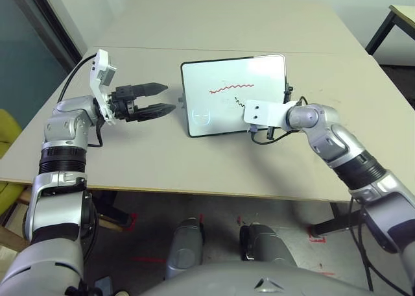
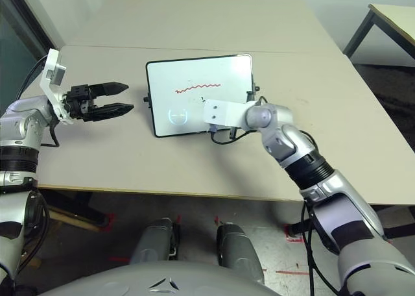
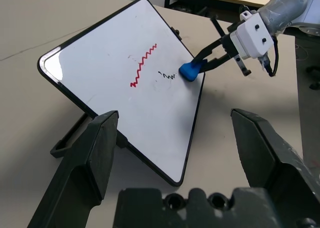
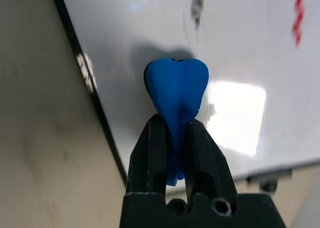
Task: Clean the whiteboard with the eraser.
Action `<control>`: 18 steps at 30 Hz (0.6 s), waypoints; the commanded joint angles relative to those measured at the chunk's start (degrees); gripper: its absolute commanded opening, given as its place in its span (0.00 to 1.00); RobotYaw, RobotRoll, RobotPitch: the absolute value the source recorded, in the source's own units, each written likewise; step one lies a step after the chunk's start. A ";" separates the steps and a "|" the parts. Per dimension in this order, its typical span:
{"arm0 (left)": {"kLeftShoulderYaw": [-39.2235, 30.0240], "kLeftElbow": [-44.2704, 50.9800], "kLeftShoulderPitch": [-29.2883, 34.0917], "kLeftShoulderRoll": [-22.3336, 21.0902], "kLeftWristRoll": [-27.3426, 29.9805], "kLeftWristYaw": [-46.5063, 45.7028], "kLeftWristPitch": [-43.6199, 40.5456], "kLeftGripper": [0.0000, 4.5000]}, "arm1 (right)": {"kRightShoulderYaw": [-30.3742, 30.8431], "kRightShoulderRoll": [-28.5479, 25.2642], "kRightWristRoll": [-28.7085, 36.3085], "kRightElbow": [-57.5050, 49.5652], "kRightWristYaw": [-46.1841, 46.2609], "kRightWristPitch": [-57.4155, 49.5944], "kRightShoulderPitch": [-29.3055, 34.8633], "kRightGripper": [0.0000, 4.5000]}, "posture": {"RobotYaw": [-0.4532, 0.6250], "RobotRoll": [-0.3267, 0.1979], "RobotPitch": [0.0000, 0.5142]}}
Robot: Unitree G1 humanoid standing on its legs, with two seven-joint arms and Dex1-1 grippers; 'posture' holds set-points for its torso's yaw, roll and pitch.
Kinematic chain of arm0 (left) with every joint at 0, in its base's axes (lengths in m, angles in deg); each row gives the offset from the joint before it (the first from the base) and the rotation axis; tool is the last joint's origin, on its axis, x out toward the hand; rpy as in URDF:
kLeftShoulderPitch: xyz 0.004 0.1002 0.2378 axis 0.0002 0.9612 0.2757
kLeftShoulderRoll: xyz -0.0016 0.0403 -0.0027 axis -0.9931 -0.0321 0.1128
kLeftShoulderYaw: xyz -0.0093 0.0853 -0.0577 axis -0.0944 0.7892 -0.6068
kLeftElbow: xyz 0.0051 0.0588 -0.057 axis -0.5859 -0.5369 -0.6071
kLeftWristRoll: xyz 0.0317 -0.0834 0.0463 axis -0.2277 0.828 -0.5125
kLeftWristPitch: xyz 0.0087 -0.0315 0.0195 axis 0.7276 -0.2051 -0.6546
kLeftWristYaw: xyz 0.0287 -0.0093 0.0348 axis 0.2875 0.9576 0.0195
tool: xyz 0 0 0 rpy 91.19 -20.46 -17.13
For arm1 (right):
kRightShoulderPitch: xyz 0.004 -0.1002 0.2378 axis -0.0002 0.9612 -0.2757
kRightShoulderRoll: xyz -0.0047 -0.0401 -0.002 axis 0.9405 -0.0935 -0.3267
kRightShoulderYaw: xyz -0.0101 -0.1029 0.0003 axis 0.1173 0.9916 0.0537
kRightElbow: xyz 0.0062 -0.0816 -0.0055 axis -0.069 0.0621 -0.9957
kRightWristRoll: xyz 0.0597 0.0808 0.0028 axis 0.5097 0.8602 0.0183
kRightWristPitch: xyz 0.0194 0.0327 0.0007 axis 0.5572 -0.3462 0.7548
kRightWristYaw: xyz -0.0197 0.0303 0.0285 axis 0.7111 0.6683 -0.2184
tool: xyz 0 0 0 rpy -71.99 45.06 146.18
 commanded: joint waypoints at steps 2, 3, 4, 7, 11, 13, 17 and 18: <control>0.42 -0.82 -0.79 0.09 -0.09 0.17 0.51 1.00 | -0.66 -3.30 -0.55 1.98 -1.32 1.09 2.73 0.06 | 0.61 0.62 0.11; 0.43 -0.86 -0.84 0.11 -0.10 0.17 0.51 1.00 | -0.80 -3.79 -0.55 2.13 -1.36 1.40 2.95 0.06 | 0.61 0.62 0.11; 0.45 -0.90 -0.88 0.12 -0.10 0.19 0.52 1.00 | -0.98 -4.22 -0.46 2.35 -1.38 1.68 3.04 0.06 | 0.61 0.62 0.11; 0.45 -0.86 -0.84 0.11 -0.09 0.21 0.48 1.00 | -1.42 -4.96 -0.36 3.11 -1.25 2.19 2.85 0.06 | 0.61 0.62 0.11; 0.47 -0.98 -0.91 0.12 -0.13 0.17 0.48 1.00 | -1.84 -4.56 -0.29 4.05 -0.92 2.62 1.39 0.06 | 0.61 0.62 0.11; 0.46 -1.04 -0.95 0.13 -0.15 0.14 0.49 1.00 | -1.96 -3.81 -0.20 4.17 -0.86 2.73 0.21 0.06 | 0.61 0.62 0.11; 0.39 -1.10 -0.93 0.13 -0.18 -0.04 0.57 1.00 | -1.81 -1.92 -0.09 3.89 -0.96 2.76 -2.23 0.06 | 0.61 0.62 0.11; 0.38 -1.10 -0.92 0.12 -0.20 -0.09 0.57 1.00 | -1.73 -1.45 -0.08 3.80 -1.08 2.72 -2.68 0.06 | 0.61 0.62 0.11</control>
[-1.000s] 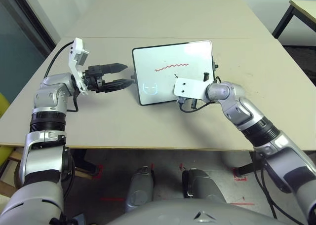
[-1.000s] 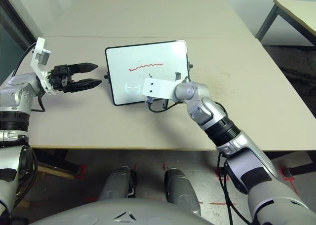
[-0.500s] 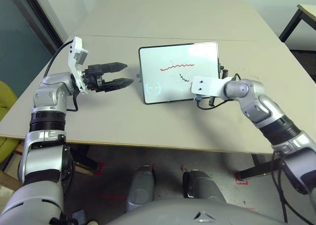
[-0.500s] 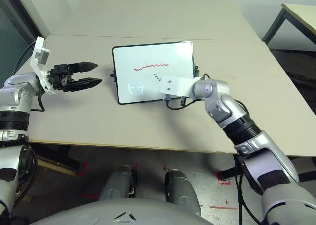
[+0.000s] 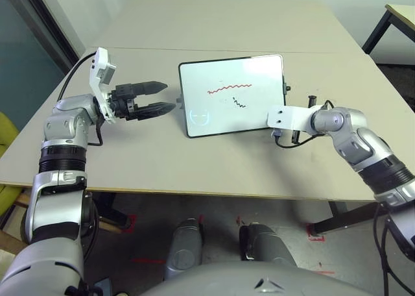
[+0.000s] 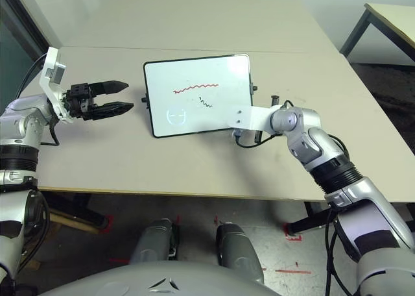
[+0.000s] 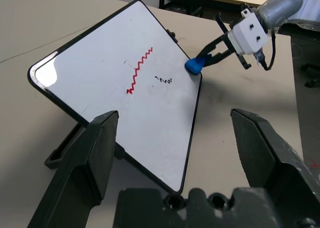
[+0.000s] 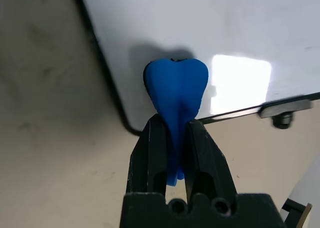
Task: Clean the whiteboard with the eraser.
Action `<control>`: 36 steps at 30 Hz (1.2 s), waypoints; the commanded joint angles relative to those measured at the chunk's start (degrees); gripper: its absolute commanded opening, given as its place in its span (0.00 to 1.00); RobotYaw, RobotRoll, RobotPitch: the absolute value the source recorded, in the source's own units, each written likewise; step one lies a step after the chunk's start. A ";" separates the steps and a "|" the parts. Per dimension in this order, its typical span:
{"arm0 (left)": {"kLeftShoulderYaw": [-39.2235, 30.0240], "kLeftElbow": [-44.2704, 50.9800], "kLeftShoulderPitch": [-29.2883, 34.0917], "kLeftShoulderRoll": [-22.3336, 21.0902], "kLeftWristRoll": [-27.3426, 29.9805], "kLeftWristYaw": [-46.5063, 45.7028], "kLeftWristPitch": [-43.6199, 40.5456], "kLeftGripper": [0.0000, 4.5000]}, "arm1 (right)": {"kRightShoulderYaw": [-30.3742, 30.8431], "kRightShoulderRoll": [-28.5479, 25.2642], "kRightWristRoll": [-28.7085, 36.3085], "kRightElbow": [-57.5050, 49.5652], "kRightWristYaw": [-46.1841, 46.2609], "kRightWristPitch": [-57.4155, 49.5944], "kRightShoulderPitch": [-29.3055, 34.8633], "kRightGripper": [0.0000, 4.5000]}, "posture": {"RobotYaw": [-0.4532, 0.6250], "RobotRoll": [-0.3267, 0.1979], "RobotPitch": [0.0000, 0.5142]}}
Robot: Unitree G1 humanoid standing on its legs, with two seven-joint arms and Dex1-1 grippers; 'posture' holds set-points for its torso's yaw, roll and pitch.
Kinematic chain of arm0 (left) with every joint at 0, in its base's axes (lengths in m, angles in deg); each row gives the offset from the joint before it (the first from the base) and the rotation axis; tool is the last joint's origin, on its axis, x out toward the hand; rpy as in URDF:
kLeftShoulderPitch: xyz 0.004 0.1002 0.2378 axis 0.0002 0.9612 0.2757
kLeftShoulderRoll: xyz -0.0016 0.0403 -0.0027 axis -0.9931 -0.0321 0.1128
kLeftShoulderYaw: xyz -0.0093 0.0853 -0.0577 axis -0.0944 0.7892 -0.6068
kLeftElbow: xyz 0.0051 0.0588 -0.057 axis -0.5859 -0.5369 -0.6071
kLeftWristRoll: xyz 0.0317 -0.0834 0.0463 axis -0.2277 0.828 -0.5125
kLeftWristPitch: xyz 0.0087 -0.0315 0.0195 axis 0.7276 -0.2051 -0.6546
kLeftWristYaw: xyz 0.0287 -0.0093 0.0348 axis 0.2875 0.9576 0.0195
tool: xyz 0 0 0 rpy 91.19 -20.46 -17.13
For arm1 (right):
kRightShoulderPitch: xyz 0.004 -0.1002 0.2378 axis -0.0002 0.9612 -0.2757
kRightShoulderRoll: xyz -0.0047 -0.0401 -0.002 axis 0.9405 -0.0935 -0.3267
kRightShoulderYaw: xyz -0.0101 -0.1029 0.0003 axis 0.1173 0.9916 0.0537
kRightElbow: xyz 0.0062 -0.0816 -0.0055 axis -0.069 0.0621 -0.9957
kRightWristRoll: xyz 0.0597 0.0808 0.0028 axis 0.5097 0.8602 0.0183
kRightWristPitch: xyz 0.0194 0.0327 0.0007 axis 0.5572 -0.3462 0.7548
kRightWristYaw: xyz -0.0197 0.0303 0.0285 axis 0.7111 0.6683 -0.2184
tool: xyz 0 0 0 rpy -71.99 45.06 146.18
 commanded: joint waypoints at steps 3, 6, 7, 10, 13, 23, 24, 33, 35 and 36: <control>0.30 -0.96 -0.68 0.09 -0.17 -0.15 0.55 1.00 | 0.02 2.52 -0.26 0.22 -0.46 -0.37 -2.50 0.06 | 0.61 0.62 0.11; 0.26 -0.92 -0.64 0.11 -0.15 -0.21 0.64 1.00 | 0.96 4.11 -0.75 -0.11 -0.66 -0.28 -2.89 0.06 | 0.61 0.62 0.11; 0.25 -0.91 -0.62 0.12 -0.13 -0.23 0.64 1.00 | 1.35 4.72 -0.94 -0.26 -0.75 -0.24 -2.97 0.06 | 0.61 0.62 0.11; 0.23 -0.89 -0.58 0.12 -0.13 -0.28 0.73 1.00 | 2.33 6.58 -1.46 -0.33 -0.82 -0.10 -3.30 0.06 | 0.61 0.62 0.11; 0.22 -0.83 -0.64 0.17 -0.11 -0.34 0.82 1.00 | 3.53 8.34 -2.41 0.27 -0.69 0.44 -3.73 0.06 | 0.61 0.62 0.11; -0.08 0.05 -0.31 -0.10 0.16 -0.50 0.66 1.00 | 6.12 14.91 -3.89 3.56 -0.15 1.79 -7.10 0.06 | 0.65 0.62 0.08; -0.11 0.17 -0.24 -0.10 0.19 -0.55 0.62 1.00 | 6.29 15.23 -4.06 3.92 -0.10 2.00 -7.25 0.06 | 0.65 0.62 0.08; -0.29 0.50 0.20 -0.30 0.42 -0.72 0.57 1.00 | 5.80 13.19 -5.33 5.00 -1.32 1.25 -6.48 0.06 | 0.65 0.62 0.09; -0.19 0.21 0.03 -0.20 0.34 -0.67 0.66 1.00 | 5.23 11.97 -5.31 4.74 -1.58 1.13 -6.03 0.06 | 0.65 0.62 0.09; -0.12 0.12 -0.04 -0.14 0.31 -0.63 0.68 1.00 | 4.94 11.33 -5.22 4.50 -1.70 0.95 -5.77 0.06 | 0.64 0.62 0.09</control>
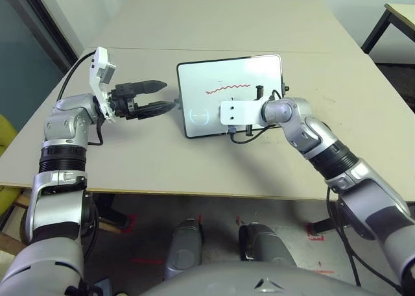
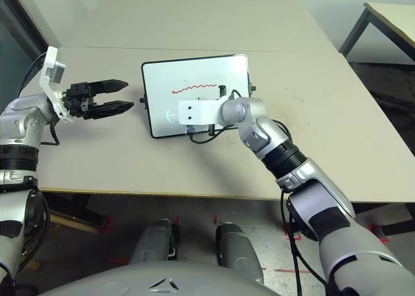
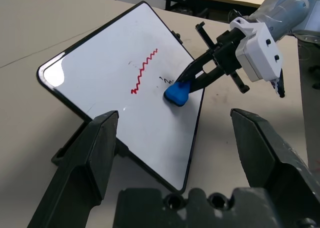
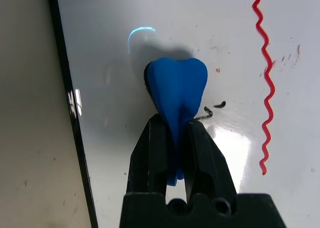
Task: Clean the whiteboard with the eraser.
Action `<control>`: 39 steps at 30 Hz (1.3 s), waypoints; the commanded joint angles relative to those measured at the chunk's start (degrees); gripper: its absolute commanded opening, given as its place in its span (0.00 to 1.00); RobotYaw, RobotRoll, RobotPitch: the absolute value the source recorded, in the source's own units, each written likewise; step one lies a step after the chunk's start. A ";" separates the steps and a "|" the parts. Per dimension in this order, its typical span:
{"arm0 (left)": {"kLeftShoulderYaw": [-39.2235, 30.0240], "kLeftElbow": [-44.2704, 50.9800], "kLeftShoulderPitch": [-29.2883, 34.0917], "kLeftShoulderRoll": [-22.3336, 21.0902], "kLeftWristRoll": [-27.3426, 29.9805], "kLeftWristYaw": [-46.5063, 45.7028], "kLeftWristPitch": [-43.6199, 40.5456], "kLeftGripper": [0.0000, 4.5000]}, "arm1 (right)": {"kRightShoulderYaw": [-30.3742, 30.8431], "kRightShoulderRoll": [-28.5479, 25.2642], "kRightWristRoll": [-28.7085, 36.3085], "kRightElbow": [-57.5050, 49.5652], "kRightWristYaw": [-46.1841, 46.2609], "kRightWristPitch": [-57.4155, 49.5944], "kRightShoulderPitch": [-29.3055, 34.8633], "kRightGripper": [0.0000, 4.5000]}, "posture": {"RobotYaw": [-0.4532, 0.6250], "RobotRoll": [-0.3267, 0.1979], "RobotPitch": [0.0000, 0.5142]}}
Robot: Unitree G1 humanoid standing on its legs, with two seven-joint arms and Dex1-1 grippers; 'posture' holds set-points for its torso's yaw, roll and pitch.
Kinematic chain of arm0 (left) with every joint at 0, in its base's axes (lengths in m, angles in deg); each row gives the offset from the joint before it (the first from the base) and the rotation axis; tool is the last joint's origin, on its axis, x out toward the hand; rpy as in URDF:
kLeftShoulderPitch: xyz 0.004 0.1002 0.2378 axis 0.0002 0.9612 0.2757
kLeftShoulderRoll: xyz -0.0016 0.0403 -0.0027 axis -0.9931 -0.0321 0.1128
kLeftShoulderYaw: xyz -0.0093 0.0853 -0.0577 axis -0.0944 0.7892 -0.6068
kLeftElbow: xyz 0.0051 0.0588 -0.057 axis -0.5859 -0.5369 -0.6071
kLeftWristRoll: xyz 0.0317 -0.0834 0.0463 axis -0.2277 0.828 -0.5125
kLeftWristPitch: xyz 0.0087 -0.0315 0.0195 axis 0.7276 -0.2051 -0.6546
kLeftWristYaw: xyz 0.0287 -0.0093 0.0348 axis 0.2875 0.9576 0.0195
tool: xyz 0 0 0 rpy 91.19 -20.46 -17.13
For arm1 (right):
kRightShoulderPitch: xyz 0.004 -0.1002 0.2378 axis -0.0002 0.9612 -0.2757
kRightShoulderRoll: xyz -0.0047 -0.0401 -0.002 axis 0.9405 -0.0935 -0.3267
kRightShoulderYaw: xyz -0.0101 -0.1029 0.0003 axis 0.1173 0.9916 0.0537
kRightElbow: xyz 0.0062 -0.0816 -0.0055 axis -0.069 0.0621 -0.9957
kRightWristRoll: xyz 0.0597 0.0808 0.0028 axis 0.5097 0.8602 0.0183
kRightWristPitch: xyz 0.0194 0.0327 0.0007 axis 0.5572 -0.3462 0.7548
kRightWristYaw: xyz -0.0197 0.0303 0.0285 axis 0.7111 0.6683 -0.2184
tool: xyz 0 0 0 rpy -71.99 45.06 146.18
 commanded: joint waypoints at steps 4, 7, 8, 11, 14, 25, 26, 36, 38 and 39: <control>0.25 -0.73 -0.58 0.13 0.03 0.13 0.43 1.00 | -1.60 -4.54 -0.26 1.24 -0.98 -2.08 2.41 0.06 | 0.63 0.62 0.10; 0.39 -1.11 -0.92 0.28 -0.07 0.23 0.54 1.00 | -2.64 -6.33 0.00 1.13 -1.19 -2.17 2.93 0.06 | 0.63 0.62 0.10; 0.42 -1.21 -0.99 0.32 -0.08 0.26 0.59 1.00 | -2.97 -6.84 0.00 1.22 -1.22 -2.07 3.05 0.06 | 0.63 0.62 0.10; 0.46 -1.45 -1.09 0.38 -0.12 0.34 0.73 1.00 | -3.84 -8.14 0.28 1.44 -1.22 -1.92 3.28 0.06 | 0.63 0.62 0.10; 0.49 -1.65 -1.17 0.41 -0.14 0.36 0.81 1.00 | -4.18 -8.67 0.37 1.75 -1.15 -1.47 3.30 0.06 | 0.63 0.62 0.10; 0.28 -1.60 -0.60 0.10 -0.06 0.15 0.77 1.00 | -2.36 -3.65 -0.27 1.51 -1.70 -1.04 0.04 0.05 | 0.63 0.62 0.10; 0.25 -1.55 -0.53 0.08 -0.04 0.11 0.73 1.00 | -2.04 -2.92 -0.37 1.62 -1.77 -0.88 -0.42 0.05 | 0.63 0.62 0.10; 0.06 -0.69 0.27 0.18 0.27 -0.26 0.46 1.00 | -0.13 2.25 -0.86 4.59 -1.14 -0.39 -4.01 0.05 | 0.64 0.62 0.10; 0.10 -0.72 0.21 0.21 0.25 -0.25 0.50 1.00 | 0.16 3.13 -1.12 6.03 -0.74 0.12 -4.85 0.05 | 0.64 0.62 0.10; 0.10 -0.74 0.18 0.23 0.25 -0.25 0.54 1.00 | 0.32 3.48 -1.23 6.74 -0.53 0.42 -5.21 0.05 | 0.64 0.62 0.10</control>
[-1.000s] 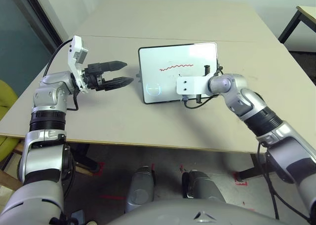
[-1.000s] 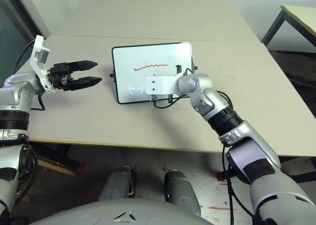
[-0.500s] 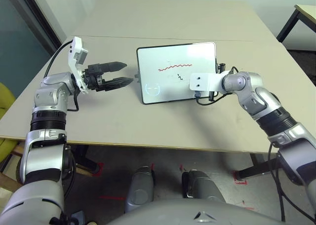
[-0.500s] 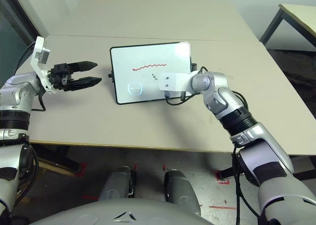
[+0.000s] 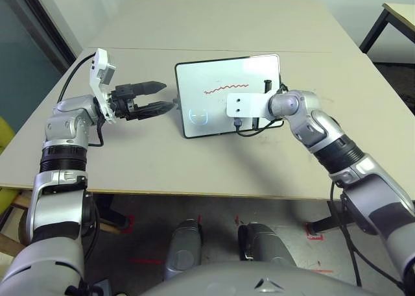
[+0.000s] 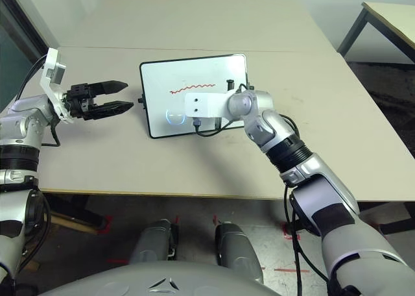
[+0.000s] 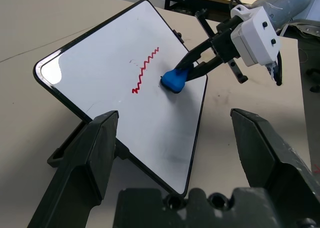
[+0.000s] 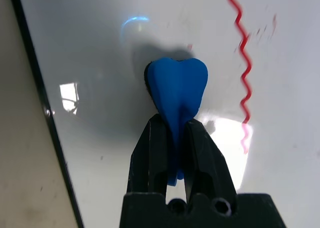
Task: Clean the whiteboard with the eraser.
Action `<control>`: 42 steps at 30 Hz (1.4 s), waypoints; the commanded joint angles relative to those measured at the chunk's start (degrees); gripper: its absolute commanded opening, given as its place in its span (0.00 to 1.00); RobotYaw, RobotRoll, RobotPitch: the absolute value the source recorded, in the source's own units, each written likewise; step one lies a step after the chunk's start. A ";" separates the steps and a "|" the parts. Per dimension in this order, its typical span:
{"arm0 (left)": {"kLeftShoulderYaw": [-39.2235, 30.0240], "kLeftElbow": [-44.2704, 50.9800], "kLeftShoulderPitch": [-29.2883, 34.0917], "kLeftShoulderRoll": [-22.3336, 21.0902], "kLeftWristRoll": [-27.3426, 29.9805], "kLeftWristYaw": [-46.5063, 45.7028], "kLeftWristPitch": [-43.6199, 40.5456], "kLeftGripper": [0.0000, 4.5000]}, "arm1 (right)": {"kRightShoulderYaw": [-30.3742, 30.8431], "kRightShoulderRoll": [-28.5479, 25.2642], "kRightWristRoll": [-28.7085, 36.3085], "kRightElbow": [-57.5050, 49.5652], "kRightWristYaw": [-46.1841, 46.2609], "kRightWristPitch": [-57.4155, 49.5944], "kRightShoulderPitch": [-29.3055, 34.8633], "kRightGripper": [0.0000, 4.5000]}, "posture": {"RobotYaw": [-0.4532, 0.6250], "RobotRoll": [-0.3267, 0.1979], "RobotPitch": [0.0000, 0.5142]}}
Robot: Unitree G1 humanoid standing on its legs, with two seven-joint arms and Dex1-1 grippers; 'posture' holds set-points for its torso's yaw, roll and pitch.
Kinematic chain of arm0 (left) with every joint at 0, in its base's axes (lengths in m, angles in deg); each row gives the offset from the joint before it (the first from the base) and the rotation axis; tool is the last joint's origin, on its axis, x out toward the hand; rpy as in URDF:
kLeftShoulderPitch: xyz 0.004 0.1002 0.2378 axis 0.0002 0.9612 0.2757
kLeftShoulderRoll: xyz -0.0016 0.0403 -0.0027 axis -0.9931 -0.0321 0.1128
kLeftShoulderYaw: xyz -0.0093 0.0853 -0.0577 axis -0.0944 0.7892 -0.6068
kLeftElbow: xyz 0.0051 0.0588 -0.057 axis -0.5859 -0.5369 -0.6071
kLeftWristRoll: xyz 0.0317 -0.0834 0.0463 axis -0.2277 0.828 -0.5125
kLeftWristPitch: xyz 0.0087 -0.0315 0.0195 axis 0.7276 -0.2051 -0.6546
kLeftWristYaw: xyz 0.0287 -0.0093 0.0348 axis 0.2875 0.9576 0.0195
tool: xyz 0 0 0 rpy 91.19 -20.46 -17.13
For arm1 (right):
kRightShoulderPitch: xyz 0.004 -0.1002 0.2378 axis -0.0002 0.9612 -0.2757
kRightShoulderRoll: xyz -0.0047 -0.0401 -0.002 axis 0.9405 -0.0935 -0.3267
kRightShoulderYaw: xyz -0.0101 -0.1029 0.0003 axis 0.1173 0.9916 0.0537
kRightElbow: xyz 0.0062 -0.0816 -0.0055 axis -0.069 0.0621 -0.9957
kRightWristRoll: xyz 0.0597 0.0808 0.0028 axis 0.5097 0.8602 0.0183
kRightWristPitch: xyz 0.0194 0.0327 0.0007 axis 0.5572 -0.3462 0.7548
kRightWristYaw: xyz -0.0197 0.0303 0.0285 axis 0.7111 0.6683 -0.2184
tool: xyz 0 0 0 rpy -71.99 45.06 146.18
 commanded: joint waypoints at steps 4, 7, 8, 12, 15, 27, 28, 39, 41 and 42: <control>0.16 0.81 0.03 0.27 0.21 -0.16 0.21 1.00 | 1.61 1.57 -1.10 5.58 1.13 1.77 -1.86 0.05 | 0.64 0.62 0.10; 0.20 0.90 0.10 0.33 0.24 -0.19 0.11 1.00 | 1.51 0.72 -1.54 7.54 1.54 2.53 -1.87 0.05 | 0.64 0.62 0.10; 0.19 0.91 0.14 0.34 0.24 -0.19 0.14 1.00 | 1.48 0.15 -1.74 7.94 1.59 2.84 -1.76 0.05 | 0.64 0.62 0.10; 0.12 0.85 0.19 0.33 0.27 -0.12 0.26 1.00 | 1.08 -1.44 -1.87 8.56 1.48 3.66 -1.38 0.05 | 0.64 0.62 0.10; 0.13 0.73 0.10 0.41 0.27 -0.10 0.35 1.00 | 0.79 -2.76 -1.77 8.63 1.35 3.92 -1.10 0.05 | 0.64 0.62 0.10; 0.37 -0.14 -0.55 0.64 -0.03 0.15 0.67 1.00 | -0.60 -7.99 -1.07 7.58 0.49 4.74 0.30 0.05 | 0.62 0.62 0.10; 0.39 -0.18 -0.58 0.65 -0.05 0.17 0.68 1.00 | -0.76 -7.96 -0.97 7.39 0.44 4.63 0.34 0.05 | 0.62 0.62 0.10; 0.46 0.25 -0.48 0.57 0.02 0.16 0.42 1.00 | 1.54 -4.27 -1.98 2.86 -0.31 4.23 1.83 0.05 | 0.63 0.62 0.10; 0.45 0.42 -0.38 0.52 0.04 0.11 0.32 1.00 | 1.95 -3.36 -2.39 2.77 -0.48 4.11 2.03 0.05 | 0.63 0.62 0.10; 0.42 0.56 -0.26 0.48 0.09 0.11 0.24 1.00 | 2.08 -2.80 -2.54 2.78 -0.49 4.01 2.00 0.05 | 0.63 0.62 0.11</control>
